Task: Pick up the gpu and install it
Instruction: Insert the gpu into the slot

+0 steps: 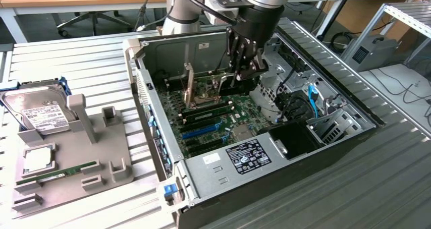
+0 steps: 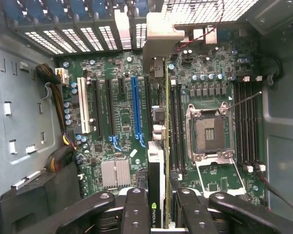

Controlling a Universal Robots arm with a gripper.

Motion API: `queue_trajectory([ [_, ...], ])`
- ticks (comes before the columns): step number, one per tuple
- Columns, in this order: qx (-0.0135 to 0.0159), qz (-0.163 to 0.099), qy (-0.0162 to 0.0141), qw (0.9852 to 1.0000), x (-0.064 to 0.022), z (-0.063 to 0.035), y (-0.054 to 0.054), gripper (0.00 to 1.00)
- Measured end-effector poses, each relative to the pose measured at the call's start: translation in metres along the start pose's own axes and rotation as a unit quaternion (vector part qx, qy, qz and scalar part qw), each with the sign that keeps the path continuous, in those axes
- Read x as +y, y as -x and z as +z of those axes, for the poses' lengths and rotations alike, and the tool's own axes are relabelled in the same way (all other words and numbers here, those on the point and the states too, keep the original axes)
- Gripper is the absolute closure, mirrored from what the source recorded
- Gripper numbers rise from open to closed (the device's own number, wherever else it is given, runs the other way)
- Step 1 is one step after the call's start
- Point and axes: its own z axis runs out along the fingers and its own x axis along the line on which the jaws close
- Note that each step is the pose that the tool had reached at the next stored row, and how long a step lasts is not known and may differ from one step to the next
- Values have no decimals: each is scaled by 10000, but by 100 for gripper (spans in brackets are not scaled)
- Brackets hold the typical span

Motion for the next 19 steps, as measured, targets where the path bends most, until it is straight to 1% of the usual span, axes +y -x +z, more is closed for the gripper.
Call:
queue_trajectory([
  [7, -3, -1, 0, 10000, -7, 3, -128, 73],
  [12, -2, -1, 0, 10000, -7, 3, -128, 73],
  [16, -32, -12, 1, 10000, -7, 27, -134, 73],
  [19, -35, -31, -15, 10000, 3, 64, -137, 73],
])
